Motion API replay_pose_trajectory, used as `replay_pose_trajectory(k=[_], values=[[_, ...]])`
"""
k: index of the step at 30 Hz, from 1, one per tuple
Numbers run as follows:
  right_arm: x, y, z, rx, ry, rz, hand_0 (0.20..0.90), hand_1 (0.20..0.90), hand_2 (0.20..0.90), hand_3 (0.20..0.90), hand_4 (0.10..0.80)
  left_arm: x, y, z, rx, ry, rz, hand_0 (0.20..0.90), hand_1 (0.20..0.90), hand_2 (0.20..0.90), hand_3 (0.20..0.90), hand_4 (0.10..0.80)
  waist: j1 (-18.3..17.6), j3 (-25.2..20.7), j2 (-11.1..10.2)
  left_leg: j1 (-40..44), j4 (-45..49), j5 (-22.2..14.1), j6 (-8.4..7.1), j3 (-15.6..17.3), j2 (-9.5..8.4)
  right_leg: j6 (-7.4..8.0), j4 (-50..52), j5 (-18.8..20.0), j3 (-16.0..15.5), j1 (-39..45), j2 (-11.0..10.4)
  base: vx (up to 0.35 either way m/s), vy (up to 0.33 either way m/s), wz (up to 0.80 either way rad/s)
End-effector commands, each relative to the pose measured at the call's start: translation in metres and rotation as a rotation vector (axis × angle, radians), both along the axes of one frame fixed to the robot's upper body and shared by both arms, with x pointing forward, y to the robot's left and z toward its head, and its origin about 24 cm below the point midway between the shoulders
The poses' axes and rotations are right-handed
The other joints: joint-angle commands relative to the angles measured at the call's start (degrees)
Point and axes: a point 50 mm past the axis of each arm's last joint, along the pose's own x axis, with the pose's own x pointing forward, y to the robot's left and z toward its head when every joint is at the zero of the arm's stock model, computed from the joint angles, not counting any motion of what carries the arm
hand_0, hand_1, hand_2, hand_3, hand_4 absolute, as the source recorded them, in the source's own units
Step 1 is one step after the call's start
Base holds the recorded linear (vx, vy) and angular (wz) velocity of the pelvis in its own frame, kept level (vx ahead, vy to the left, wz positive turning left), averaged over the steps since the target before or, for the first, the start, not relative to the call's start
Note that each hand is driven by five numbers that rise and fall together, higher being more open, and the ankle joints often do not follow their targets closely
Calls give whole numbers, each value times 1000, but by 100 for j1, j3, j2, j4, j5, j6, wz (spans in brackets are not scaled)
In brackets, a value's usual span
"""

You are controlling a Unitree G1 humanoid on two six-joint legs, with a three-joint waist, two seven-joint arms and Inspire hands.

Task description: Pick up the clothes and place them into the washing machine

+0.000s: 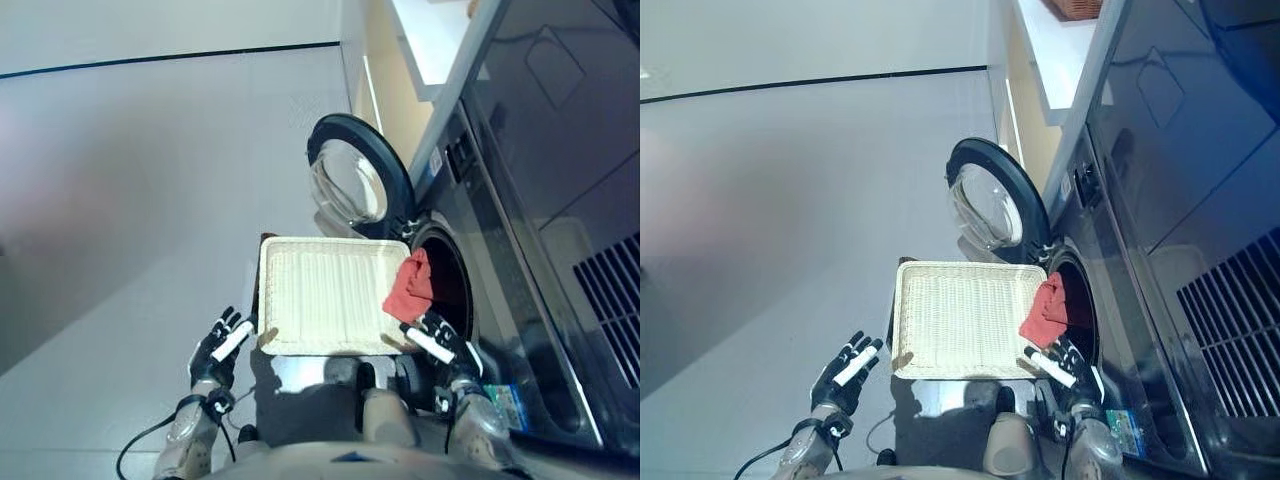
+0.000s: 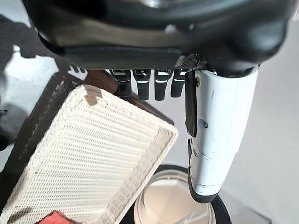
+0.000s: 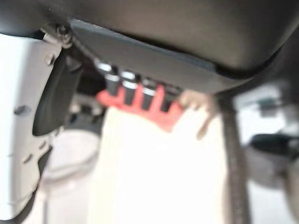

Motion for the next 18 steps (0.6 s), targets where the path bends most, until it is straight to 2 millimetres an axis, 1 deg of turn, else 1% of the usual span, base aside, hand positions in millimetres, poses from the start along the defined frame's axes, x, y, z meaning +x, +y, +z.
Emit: replay_pose_trajectory(k=[1, 2, 3, 4, 5, 7, 8, 9, 11, 12, 13, 14, 16, 18], values=[[-8, -38, 23, -105, -119, -117, 900, 900, 900, 900, 800, 12, 18, 25, 71, -150, -9, 900, 900, 900, 900, 800, -83, -192, -268, 356, 1285, 905, -90, 119, -17, 163, -567, 317, 363, 314, 104, 112, -203, 13], [-8, -38, 23, -105, -119, -117, 900, 900, 900, 900, 800, 12, 18, 25, 71, -150, -9, 900, 900, 900, 900, 800, -85, -189, -269, 348, 1304, 896, -90, 113, -18, 163, -569, 318, 360, 317, 103, 109, -206, 1], [-11, -38, 22, -99, -114, -124, 900, 900, 900, 900, 800, 10, 15, 24, 64, -140, -18, 900, 900, 900, 900, 800, -34, -149, -370, 110, 1773, 1015, -17, 119, -144, 48, -609, 227, 402, 520, 166, 115, -184, -7], [-12, -38, 22, -99, -115, -130, 900, 900, 900, 900, 800, 10, 14, 24, 60, -143, -24, 900, 900, 900, 900, 800, -6, -112, -403, -36, 1775, 1014, 12, 147, -183, 36, -622, 195, 426, 596, 167, 149, -197, -9], [-12, -38, 22, -98, -116, -135, 900, 900, 900, 900, 800, 10, 14, 24, 58, -140, -25, 900, 900, 900, 900, 800, 14, -83, -427, -166, 1690, 952, 37, 217, -191, 35, -647, 166, 441, 667, 159, 115, -65, -8], [-10, -40, 23, -104, -122, -148, 900, 900, 900, 900, 800, 10, 15, 24, 59, -137, -26, 900, 900, 900, 900, 800, 122, -29, -537, -577, 1396, 651, 106, 303, -249, 64, -693, 74, 526, 811, 111, 138, -12, 9], [-8, -40, 24, -106, -128, -152, 900, 900, 900, 900, 800, 10, 16, 24, 61, -137, -22, 900, 900, 900, 900, 800, 199, 13, -579, -828, 1152, 530, 113, 309, -282, 106, -701, 21, 589, 893, 102, 167, 22, 21], [-8, -40, 24, -107, -128, -149, 900, 900, 900, 900, 800, 9, 16, 24, 62, -133, -19, 900, 900, 900, 900, 800, 264, 52, -596, -870, 1026, 453, 92, 327, -277, 117, -671, -21, 669, 961, 118, 197, 58, 12], [-6, -37, 24, -110, -128, -136, 900, 900, 900, 900, 800, 5, 18, 22, 66, -122, -12, 900, 900, 900, 900, 800, 385, 93, -579, -1067, 515, 538, 22, 326, -240, 162, -668, -122, 809, 1137, 157, 174, 58, -7], [-6, -37, 24, -110, -128, -136, 900, 900, 900, 900, 800, 5, 18, 22, 66, -121, -12, 900, 900, 900, 900, 800, 395, 106, -586, -1038, 505, 534, 23, 341, -243, 164, -664, -132, 820, 1153, 152, 237, 98, -2], [-6, -36, 24, -110, -130, -130, 900, 900, 900, 900, 800, 3, 17, 21, 67, -114, -13, 900, 900, 900, 900, 800, 477, 107, -509, -1254, 118, 869, -61, 370, -152, 211, -704, -213, 942, 1348, 194, 272, 121, -3], [-7, -35, 23, -109, -126, -133, 900, 900, 900, 900, 800, 3, 17, 20, 68, -109, -12, 900, 900, 900, 900, 800, 520, 107, -470, -1392, -135, 1039, -119, 471, -112, 239, -743, -268, 995, 1470, 206, 357, 149, -15], [-9, -35, 21, -108, -114, -141, 900, 900, 900, 900, 800, 1, 17, 18, 69, -101, -7, 900, 900, 900, 900, 800, 611, 110, -436, -1502, -419, 1198, -193, 549, -113, 275, -813, -356, 1134, 1711, 215, 279, 114, -50], [-10, -34, 19, -99, -107, -147, 900, 900, 900, 900, 800, -2, 17, 15, 69, -87, 0, 900, 900, 900, 900, 800, 636, 69, -394, -1607, -548, 1260, -266, 687, -103, 336, -904, -427, 1257, 1900, 182, 276, 169, -91]])
